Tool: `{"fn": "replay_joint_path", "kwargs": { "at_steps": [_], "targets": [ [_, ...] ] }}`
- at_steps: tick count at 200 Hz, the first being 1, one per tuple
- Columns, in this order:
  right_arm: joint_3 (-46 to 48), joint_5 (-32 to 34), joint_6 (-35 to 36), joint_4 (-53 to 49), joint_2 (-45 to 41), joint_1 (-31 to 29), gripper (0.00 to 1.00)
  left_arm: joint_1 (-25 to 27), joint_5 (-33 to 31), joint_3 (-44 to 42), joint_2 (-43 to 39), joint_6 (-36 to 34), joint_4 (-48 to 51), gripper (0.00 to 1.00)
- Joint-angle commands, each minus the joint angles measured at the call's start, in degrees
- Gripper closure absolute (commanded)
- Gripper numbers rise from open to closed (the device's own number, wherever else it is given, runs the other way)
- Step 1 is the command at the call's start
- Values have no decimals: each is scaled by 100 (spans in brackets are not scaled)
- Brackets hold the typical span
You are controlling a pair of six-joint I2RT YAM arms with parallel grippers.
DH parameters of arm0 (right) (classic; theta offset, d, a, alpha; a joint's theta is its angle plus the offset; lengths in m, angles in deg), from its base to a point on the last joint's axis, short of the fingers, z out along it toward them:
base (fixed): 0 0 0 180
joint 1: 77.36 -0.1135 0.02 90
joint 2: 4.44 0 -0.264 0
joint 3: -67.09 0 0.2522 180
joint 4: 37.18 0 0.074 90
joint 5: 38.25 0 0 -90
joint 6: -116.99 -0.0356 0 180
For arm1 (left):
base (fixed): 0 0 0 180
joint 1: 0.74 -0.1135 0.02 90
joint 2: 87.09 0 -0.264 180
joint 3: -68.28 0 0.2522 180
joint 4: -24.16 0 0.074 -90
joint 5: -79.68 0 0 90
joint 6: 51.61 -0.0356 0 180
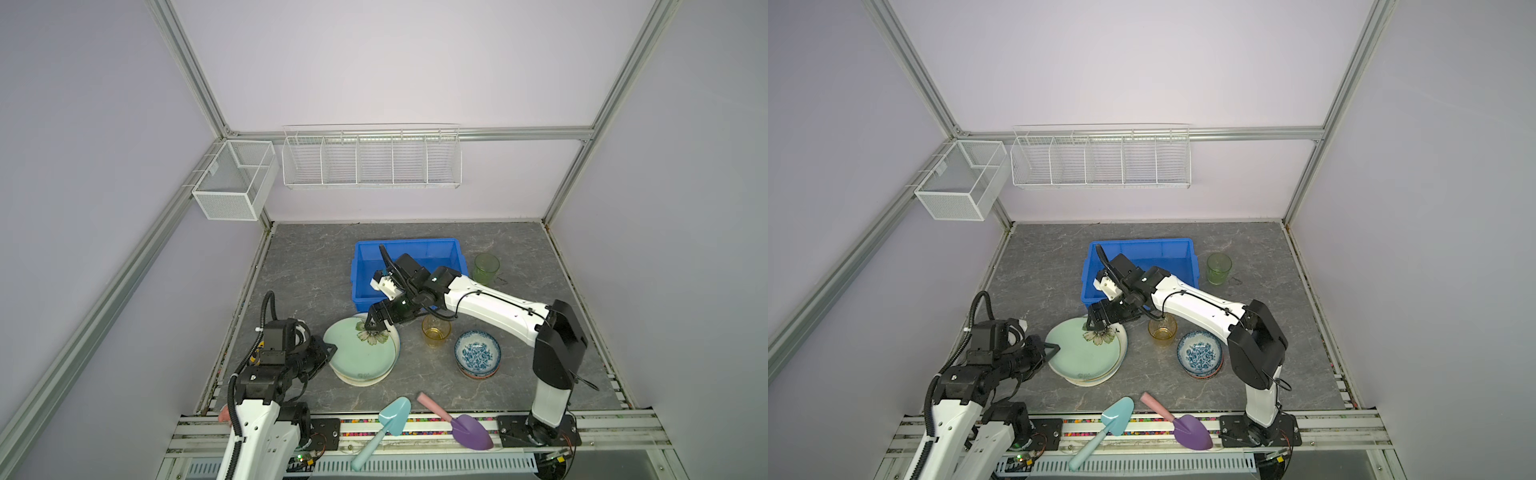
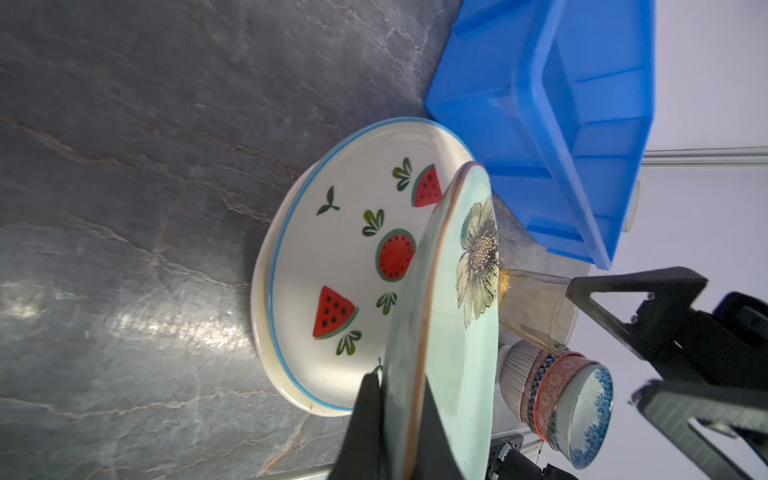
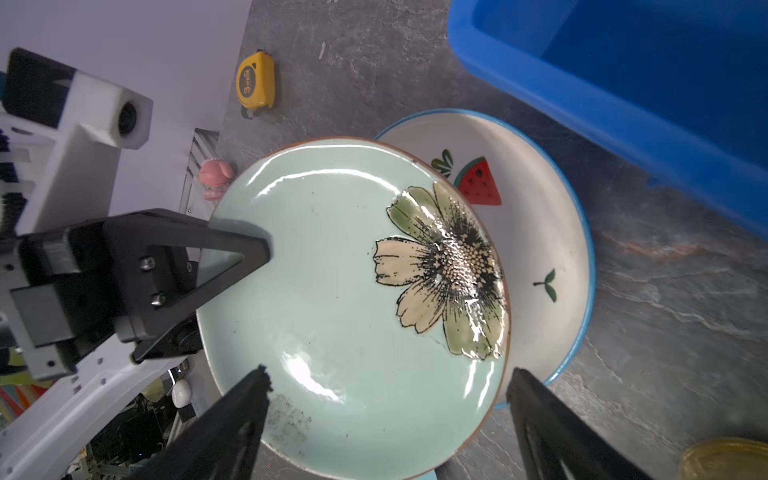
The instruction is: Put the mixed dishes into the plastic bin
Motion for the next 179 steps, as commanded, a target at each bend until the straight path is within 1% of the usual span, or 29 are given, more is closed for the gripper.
{"fn": "replay_joint_path", "kwargs": {
  "at_steps": [1,29,66,92,149,169,179],
  "targets": [
    [19,-315,-44,-315,-362,215,6,-25,660,415,-130,-94,-384,100],
    [312,-568,-46,-324,-783,475,3,-25,1063,521,-153,-68,-771,100],
    [823,-1213,-180,-105,-1272,814,0,-25,1806,691,51,93,-1554,100],
    [1013,-1351,-205,-52,-1502,898,2,-25,1979,896,174,55,-1727,100],
    [1382,-1988,-833,762,-1668,1034,14,-25,2263,917,296,296,-2257,100],
    [1348,-2056,-957,907,-1664,1038,22,-25,2281,919,380,293,-2321,100],
    [1313,-2065,-992,935,-1648,1048,28,-25,2265,893,407,297,-2388,100]
  ]
}}
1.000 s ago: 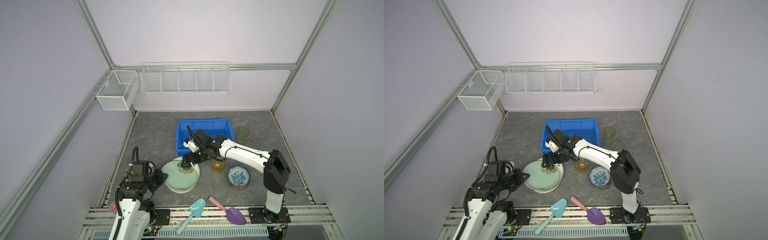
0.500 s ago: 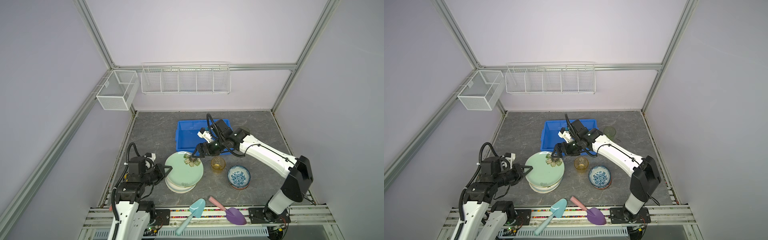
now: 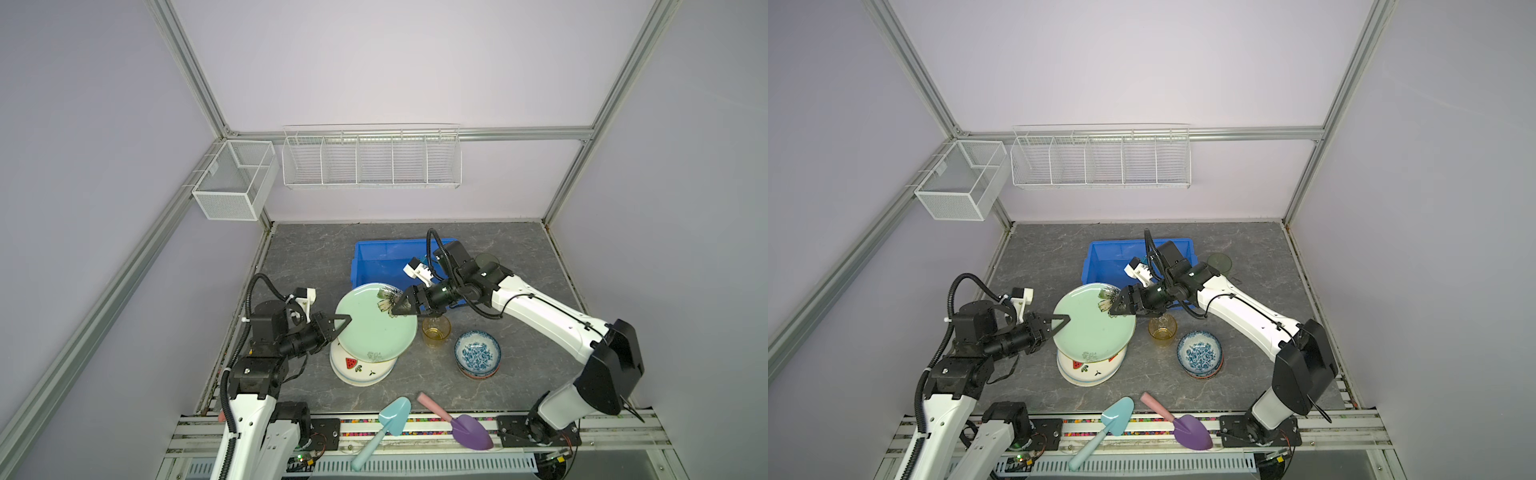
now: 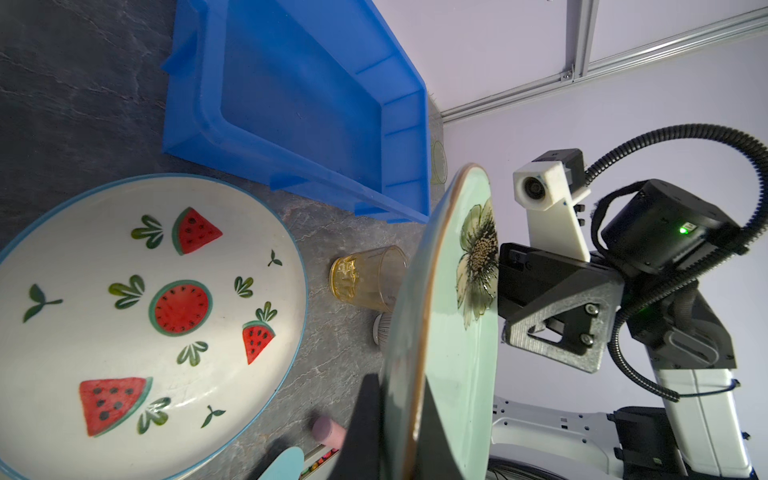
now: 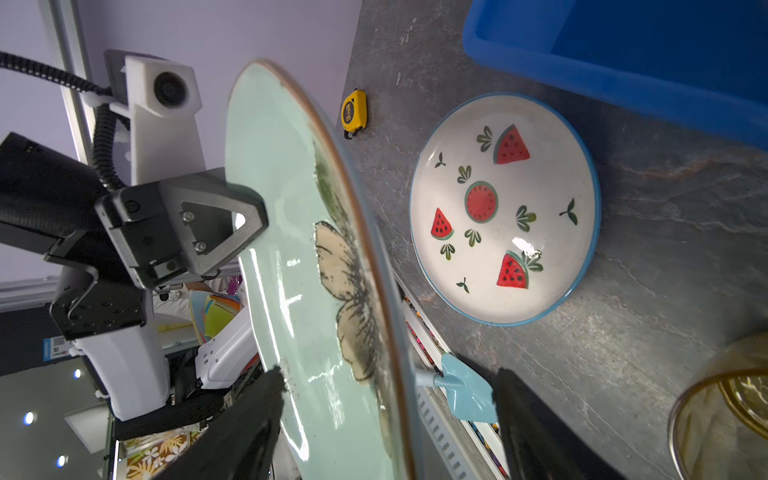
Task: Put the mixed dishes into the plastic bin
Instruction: 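Lift the green plate with the right gripper while the left gripper approaches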
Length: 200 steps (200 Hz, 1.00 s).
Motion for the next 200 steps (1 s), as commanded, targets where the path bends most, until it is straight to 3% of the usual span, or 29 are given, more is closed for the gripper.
{"fn": "replay_joint_path", "kwargs": {
  "at_steps": [1,55,200],
  "targets": [
    [1,-277,-258,350,-128,44,28,-21,387,239,6,190,-712,100],
    [-17,-273,-361,421,-60,113,50,-21,354,53,109,363,-1106,100],
    [414,62,-944,1249,-383,203,89,-18,583,-254,704,627,-2172,100]
  ]
}}
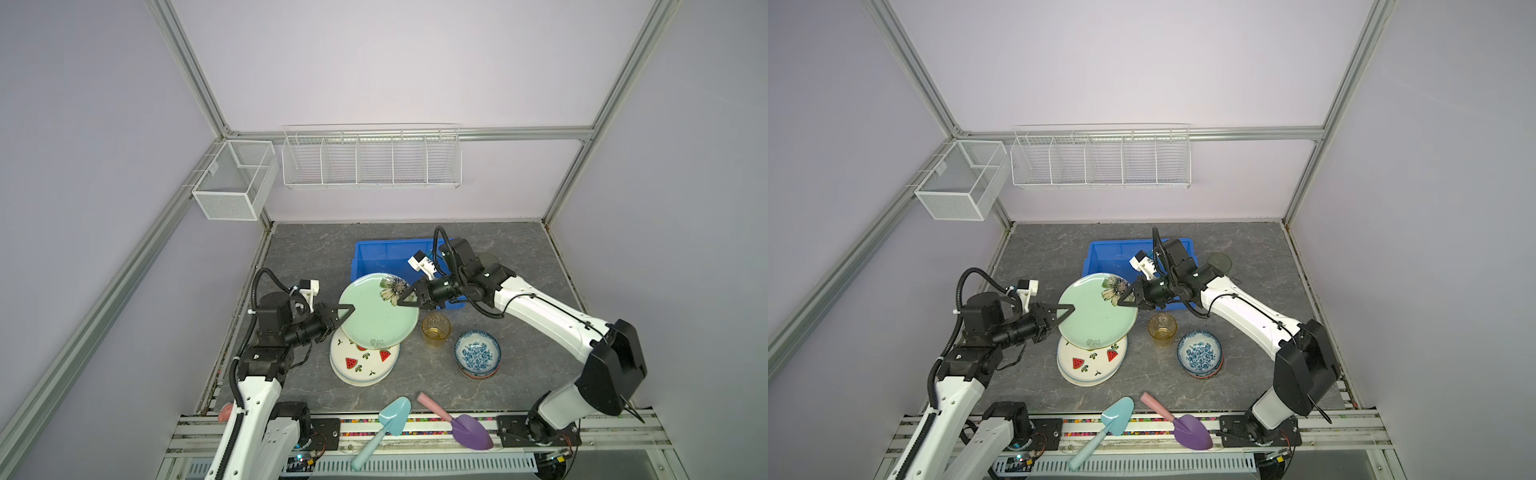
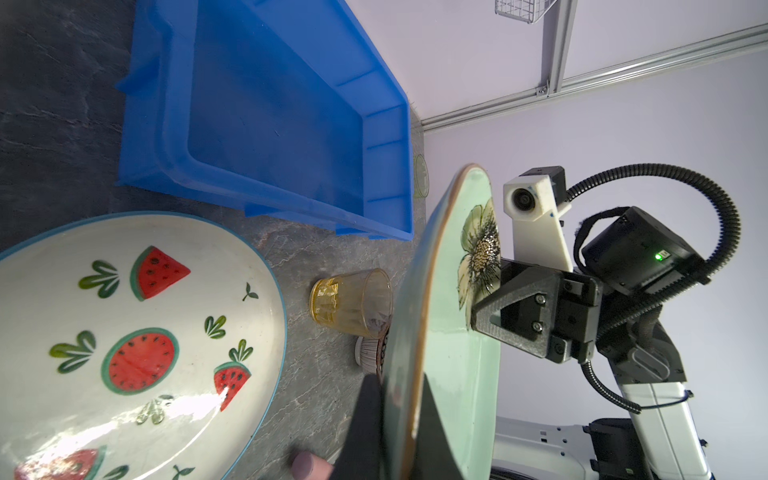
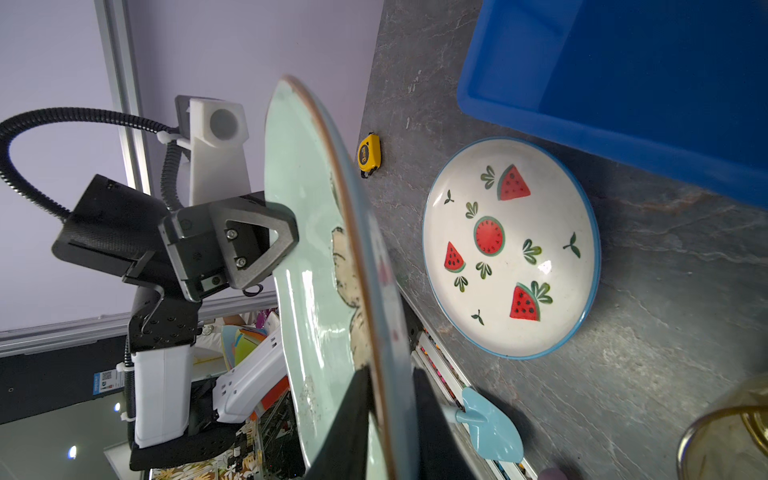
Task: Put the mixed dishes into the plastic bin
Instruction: 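Lift the green plate with the right gripper while the left gripper approaches, then carry the green plate over the blue bin and lower it in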
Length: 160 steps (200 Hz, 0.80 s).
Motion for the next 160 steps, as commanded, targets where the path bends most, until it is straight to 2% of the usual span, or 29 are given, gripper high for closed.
{"fn": "replay_joint_path", "kwargs": {
  "at_steps": [1,8,31,89,137,160],
  "targets": [
    [110,94,-153,379,-295,-24,89,-17,301,72,58,155,-775,100],
    [98,140,-165,377,-324,-23,93,-18,318,77,105,154,-831,100],
    [65,217,-174,340,-386,10,93,-16,345,74,389,140,-990,92],
    [-19,227,-213,294,-523,340,93,-10,448,259,1142,79,-1453,65],
    [-105,126,-183,257,-474,722,93,-10,400,605,1571,-20,-1472,29],
    [-307,7,-74,91,-284,987,93,-10,143,826,1700,-373,-1013,10]
  ]
}}
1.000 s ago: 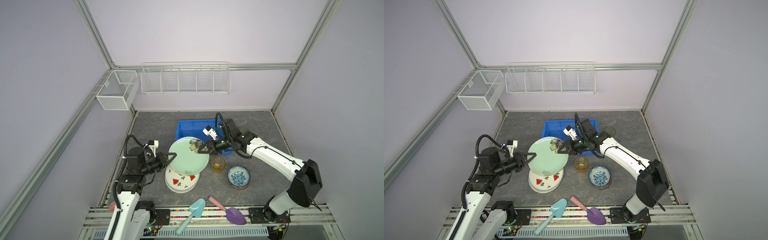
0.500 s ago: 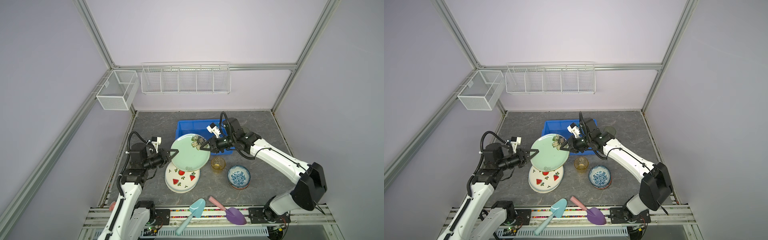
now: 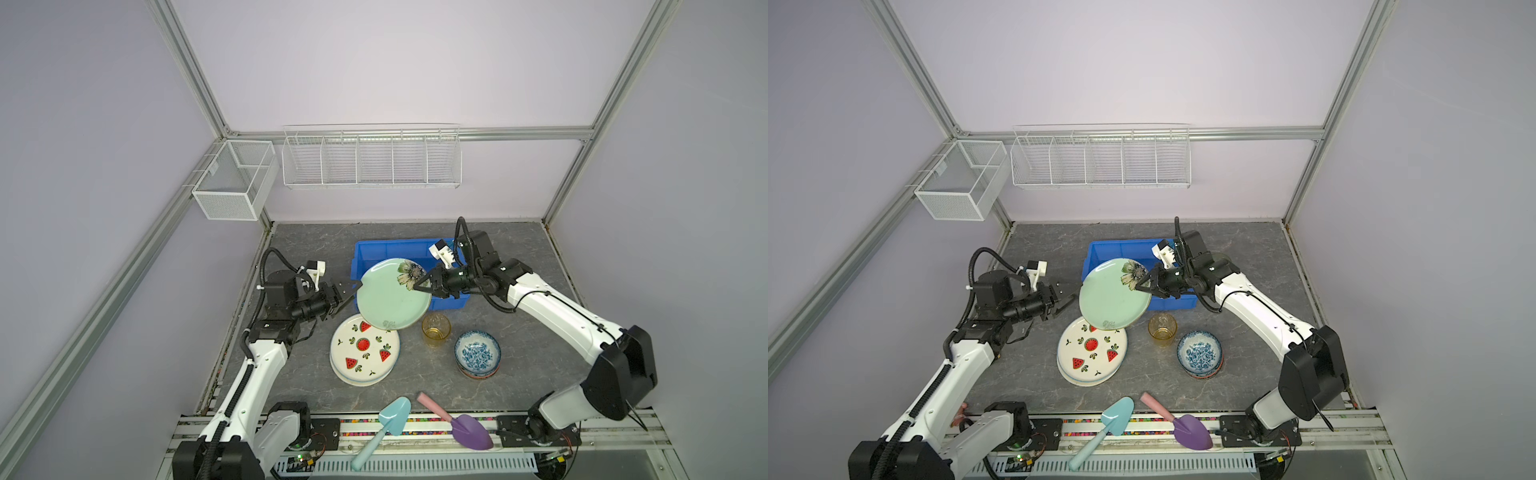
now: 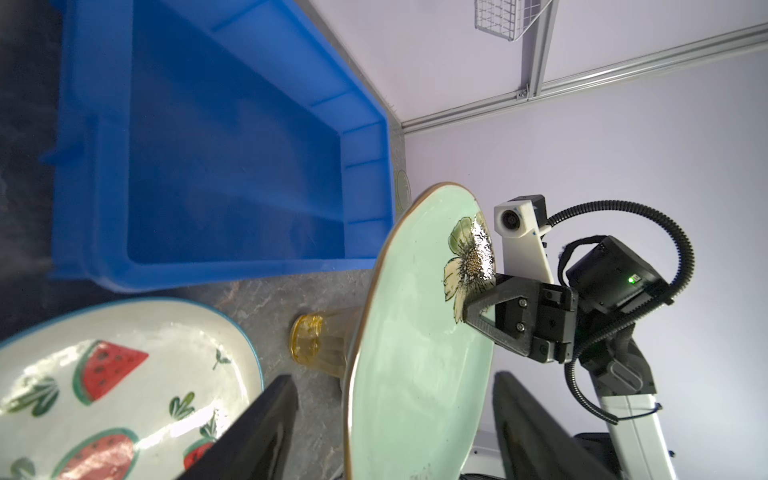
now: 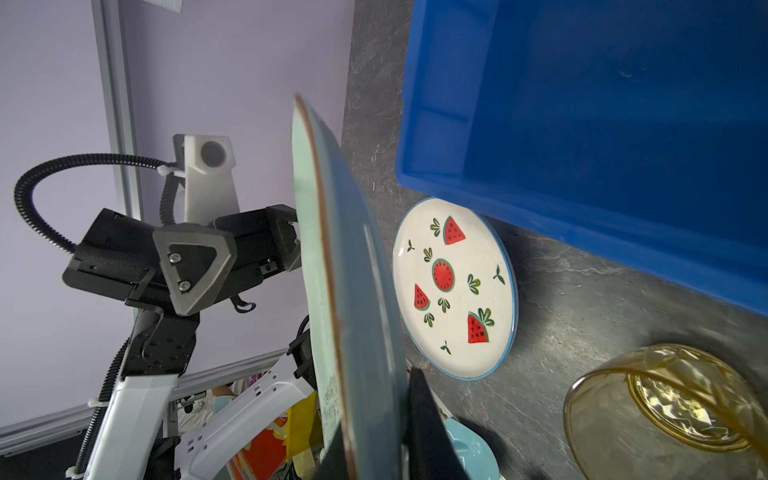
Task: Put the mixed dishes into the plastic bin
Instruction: 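Carry the green plate over the blue bin and lower it in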
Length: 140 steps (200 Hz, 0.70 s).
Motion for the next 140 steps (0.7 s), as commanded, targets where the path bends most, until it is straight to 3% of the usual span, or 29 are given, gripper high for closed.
{"fn": "replay_joint_path", "kwargs": {
  "at_steps": [1,15,70,140],
  "targets": [
    [-349,-449,73,217,-46,224,93,-16,-192,344,112,-340,278,9],
    [-512,-451,197,96,87,372,93,-14,-438,546,214,-674,708,0],
    [-1450,-313,558,-300,995,741,93,-21,-1057,1307,771,-1371,1825,1],
    [-2447,-40,712,-440,2191,817,93,-20,-1372,1532,728,-1715,2274,1]
  ]
}}
